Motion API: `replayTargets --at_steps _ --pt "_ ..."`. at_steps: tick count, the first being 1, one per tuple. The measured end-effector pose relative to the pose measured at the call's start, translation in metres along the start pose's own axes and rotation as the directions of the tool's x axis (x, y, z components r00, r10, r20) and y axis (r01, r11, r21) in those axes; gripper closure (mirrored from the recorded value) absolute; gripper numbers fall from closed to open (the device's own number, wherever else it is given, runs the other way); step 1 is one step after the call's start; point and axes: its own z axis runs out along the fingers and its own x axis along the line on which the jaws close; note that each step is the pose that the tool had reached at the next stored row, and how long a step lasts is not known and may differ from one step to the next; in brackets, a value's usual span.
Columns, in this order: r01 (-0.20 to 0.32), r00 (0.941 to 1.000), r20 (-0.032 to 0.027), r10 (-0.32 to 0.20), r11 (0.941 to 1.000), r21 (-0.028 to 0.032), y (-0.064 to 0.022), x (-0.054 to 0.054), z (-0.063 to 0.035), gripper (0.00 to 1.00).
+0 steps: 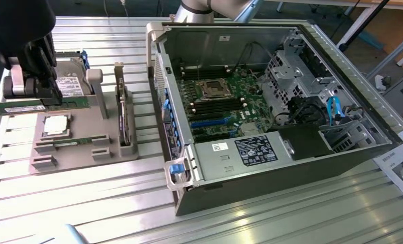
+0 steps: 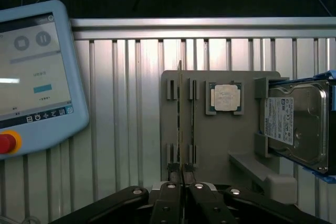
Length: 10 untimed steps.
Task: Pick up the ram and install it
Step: 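Pick up the ram and move it above insertion slot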
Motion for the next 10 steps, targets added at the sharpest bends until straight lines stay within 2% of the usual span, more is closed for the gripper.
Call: replayTargets --at_steps 7,10 --pt "0.000 1.0000 0.0000 0.000 1.0000 0.0000 -0.0052 0.000 -0.0002 0.88" --pt "0.000 1.0000 0.0001 0.000 1.0000 0.0001 -0.0132 0.000 -0.0004 0.88"
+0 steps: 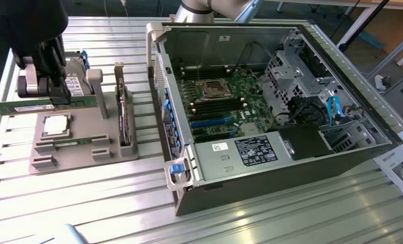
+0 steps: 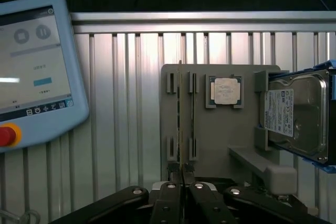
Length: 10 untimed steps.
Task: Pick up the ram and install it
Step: 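Pick up the ram and move it above insertion slot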
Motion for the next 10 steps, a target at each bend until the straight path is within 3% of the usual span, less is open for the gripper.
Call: replayTargets --at_steps 10 --pt "0.000 1.0000 0.0005 0.000 1.0000 -0.0001 -0.0124 0.000 -0.0005 0.88"
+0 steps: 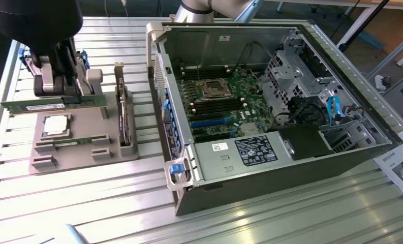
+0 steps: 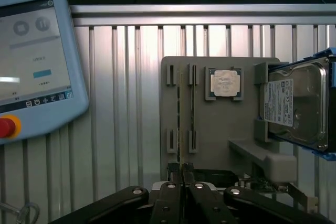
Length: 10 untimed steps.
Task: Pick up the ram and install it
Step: 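Pick up the ram and move it above insertion slot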
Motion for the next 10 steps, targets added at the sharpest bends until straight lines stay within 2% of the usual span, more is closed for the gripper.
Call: replayTargets --at_steps 10 --pt "0.000 1.0000 0.0031 0.000 1.0000 -0.0014 -0.0231 0.000 -0.0009 0.88"
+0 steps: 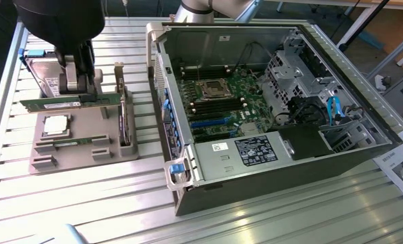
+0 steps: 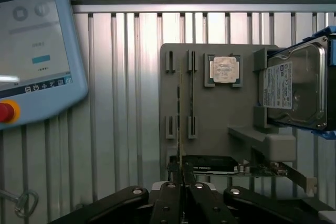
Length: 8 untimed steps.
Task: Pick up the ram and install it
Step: 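Pick up the ram and move it above insertion slot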
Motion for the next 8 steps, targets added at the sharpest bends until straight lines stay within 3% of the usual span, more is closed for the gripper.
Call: replayTargets --at_steps 8 --pt "0.000 1.0000 0.0053 0.000 1.0000 -0.0043 -0.0238 0.000 -0.0011 0.88"
